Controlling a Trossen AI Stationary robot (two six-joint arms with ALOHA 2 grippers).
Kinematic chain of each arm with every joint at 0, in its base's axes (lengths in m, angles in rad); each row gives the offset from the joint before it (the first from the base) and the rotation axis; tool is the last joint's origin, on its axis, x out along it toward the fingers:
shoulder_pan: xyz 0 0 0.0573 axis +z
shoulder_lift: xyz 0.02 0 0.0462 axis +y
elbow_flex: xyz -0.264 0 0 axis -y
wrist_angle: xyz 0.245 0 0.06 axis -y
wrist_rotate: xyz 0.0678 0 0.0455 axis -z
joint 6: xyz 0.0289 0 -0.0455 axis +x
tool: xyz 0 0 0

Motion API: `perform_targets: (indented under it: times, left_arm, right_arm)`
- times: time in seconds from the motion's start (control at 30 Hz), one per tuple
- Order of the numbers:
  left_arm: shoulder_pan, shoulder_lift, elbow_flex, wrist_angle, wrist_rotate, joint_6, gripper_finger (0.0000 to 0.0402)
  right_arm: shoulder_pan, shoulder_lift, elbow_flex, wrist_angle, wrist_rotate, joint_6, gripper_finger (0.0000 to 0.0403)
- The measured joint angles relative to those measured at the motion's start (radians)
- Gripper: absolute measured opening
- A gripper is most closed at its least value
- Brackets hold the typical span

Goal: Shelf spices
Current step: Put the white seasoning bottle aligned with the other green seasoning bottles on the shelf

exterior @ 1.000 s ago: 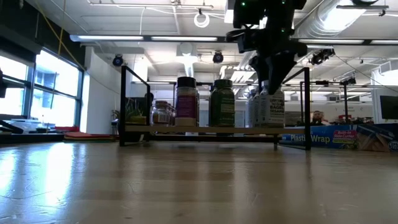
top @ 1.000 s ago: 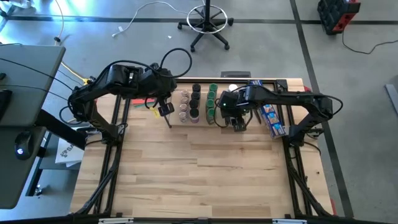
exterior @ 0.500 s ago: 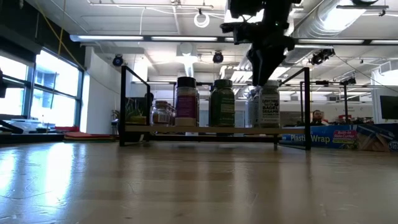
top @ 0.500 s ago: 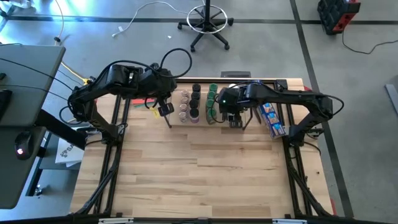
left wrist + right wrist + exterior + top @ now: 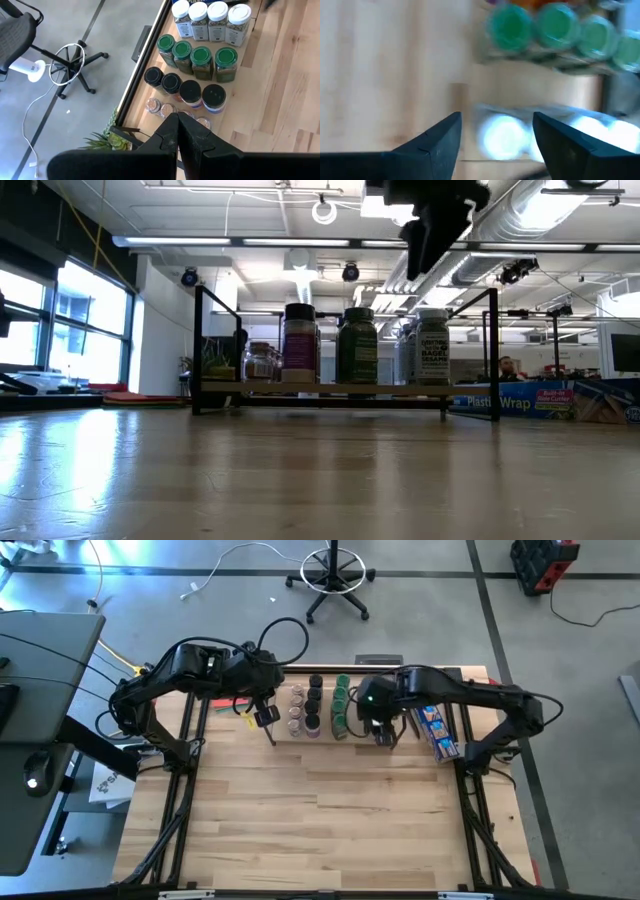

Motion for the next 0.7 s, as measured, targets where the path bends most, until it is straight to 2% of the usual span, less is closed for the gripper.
perform_targets:
  times: [0.1,0.2,0.33,0.47,0.53,0.7]
  left_arm:
    - [-0.002,0.000,0.000,0.000,0.000,-0.001,0.0000]
    - [-0.012,0.000,0.000,0.000,0.000,-0.004,0.0000]
    - [-0.013,0.000,0.000,0.002,-0.002,-0.004,0.0000]
    - [-0.013,0.000,0.000,0.014,-0.004,-0.004,0.0000]
    - [-0.013,0.000,0.000,0.025,-0.005,-0.003,0.0000]
    - [-0.013,0.000,0.000,0.028,-0.005,-0.003,0.0000]
  right_arm:
    - [0.025,-0.036,-0.043,-0.006,-0.097,0.057,0.0216]
    - [0.054,-0.064,-0.129,0.007,-0.133,0.093,0.0165]
    - [0.076,-0.076,-0.227,0.078,-0.155,0.142,0.0082]
    - [0.061,-0.074,-0.299,0.162,-0.149,0.190,0.0019]
    - [0.047,-0.074,-0.315,0.175,-0.134,0.212,0.0005]
    - [0.019,-0.074,-0.305,0.189,-0.080,0.217,0.0009]
